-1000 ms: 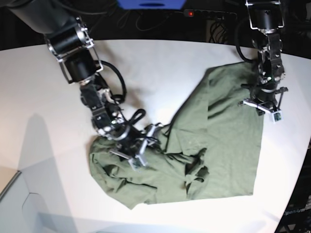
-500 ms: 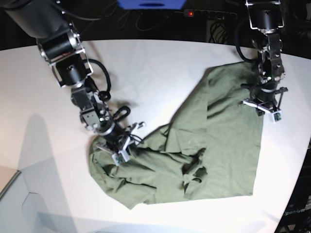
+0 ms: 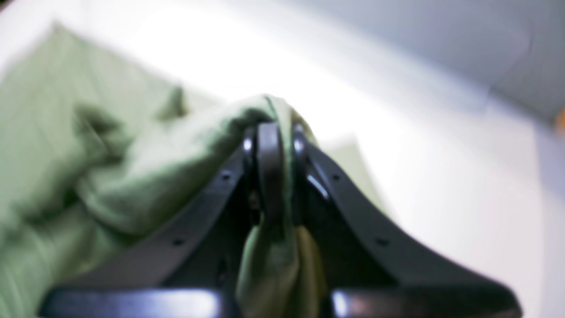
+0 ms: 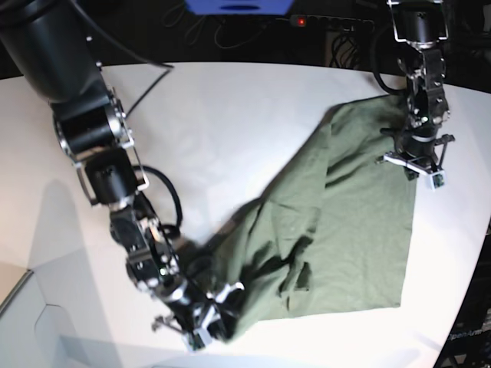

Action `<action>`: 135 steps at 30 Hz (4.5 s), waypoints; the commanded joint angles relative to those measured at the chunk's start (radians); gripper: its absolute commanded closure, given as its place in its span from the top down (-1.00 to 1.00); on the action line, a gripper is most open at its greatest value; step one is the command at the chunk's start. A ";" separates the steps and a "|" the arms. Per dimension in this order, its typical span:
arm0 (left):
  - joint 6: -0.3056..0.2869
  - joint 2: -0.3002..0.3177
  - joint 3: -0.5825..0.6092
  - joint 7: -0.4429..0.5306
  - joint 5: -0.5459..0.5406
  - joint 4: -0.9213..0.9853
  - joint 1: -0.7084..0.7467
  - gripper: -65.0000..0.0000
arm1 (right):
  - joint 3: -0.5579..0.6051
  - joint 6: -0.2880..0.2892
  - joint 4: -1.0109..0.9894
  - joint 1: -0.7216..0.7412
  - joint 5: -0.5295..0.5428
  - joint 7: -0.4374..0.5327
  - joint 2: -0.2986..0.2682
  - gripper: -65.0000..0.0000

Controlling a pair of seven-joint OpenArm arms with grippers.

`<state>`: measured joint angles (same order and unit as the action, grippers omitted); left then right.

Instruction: Layout the t-shirt on the table in an organized manner, then fold the t-shirt properly

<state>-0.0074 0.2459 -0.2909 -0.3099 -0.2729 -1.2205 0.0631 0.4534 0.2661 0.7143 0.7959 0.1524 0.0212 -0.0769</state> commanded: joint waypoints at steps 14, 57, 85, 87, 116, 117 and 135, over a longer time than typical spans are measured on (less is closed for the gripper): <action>0.004 0.003 0.000 -0.058 0.004 0.000 0.008 -0.99 | -0.012 -0.001 -0.124 0.087 0.008 0.044 0.009 -0.23; 0.001 0.162 -0.199 -0.067 0.002 -0.009 -0.113 -0.99 | -0.092 -0.001 0.485 -0.488 0.014 -0.129 -0.016 0.34; 0.001 0.010 -0.224 -0.119 0.013 0.028 -0.006 -0.99 | -0.092 0.005 0.368 -0.422 0.014 -0.185 0.187 0.35; 0.001 0.037 -0.219 -0.096 0.004 0.040 0.013 -0.99 | -0.092 0.005 0.362 -0.401 0.013 -0.185 0.188 0.35; 0.001 0.050 -0.224 -0.099 0.011 -0.054 0.051 -0.99 | -0.091 0.000 -0.130 -0.223 0.009 0.133 0.234 0.34; 0.001 0.051 -0.224 -0.099 0.011 -0.057 0.051 -0.99 | -0.089 0.000 -0.130 -0.237 0.009 0.133 0.228 0.34; 0.001 0.079 -0.224 -0.096 0.011 -0.011 -0.019 -0.99 | -0.098 -0.001 0.057 -0.359 0.014 0.131 -0.042 0.34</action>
<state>-0.0078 0.3042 -0.5091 -0.4232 -0.2653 -1.2175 0.0494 0.3580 0.2604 0.7567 0.4191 0.1619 0.1276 -0.1196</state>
